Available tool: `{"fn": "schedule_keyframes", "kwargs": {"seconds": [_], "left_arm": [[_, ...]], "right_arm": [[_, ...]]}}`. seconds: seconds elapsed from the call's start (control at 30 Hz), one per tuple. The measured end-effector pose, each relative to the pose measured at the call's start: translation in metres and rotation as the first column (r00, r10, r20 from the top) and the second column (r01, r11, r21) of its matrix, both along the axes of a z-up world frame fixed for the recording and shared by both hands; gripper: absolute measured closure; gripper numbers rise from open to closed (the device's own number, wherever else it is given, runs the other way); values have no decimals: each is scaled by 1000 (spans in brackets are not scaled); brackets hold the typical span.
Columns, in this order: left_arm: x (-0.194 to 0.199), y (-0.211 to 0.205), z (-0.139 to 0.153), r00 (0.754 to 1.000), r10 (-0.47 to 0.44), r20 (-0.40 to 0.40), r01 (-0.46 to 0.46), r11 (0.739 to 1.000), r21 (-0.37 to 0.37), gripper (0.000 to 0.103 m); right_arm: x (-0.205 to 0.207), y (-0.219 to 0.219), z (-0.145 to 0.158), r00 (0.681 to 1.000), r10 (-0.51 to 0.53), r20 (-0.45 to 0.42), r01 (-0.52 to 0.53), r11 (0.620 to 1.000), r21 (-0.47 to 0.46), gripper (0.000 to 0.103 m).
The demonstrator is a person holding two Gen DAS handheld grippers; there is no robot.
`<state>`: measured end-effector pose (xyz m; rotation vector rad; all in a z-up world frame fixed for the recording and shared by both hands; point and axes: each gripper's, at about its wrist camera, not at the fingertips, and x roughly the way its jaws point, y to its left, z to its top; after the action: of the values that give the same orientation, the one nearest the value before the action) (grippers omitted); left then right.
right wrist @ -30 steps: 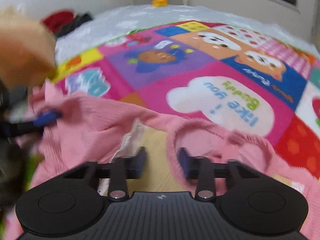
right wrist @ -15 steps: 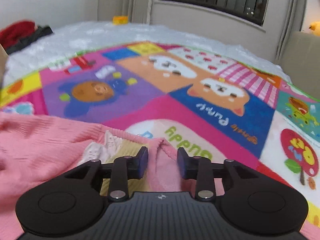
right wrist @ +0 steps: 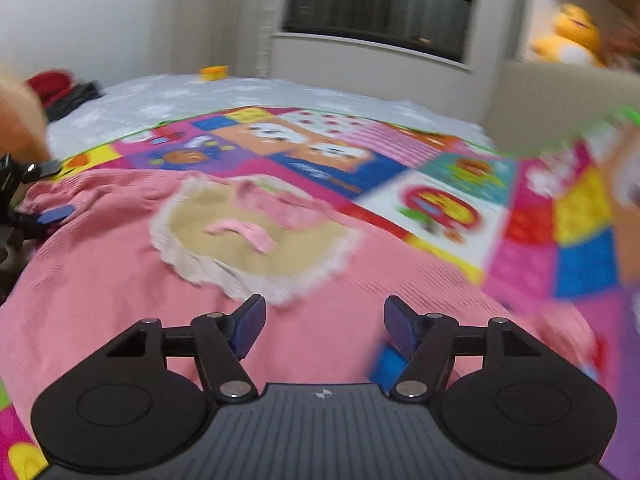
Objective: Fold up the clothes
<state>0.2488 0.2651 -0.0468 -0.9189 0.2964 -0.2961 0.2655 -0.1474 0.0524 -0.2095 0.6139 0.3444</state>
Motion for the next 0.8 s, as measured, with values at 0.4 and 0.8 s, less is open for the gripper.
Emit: {"fn": "schedule_keyframes", "kwargs": {"seconds": [0.4,0.8], "left_arm": [[-1,6,-5,1000,-5,15,5,999,-33,3],[3,3,-3,1000,-8,-1,8,1000,-10,3]], "right_arm": [[3,-49,-20,986,-165,11,165,986,40,37],[33,-32,-72,987,-143,-74,139,989,-57,27]]}}
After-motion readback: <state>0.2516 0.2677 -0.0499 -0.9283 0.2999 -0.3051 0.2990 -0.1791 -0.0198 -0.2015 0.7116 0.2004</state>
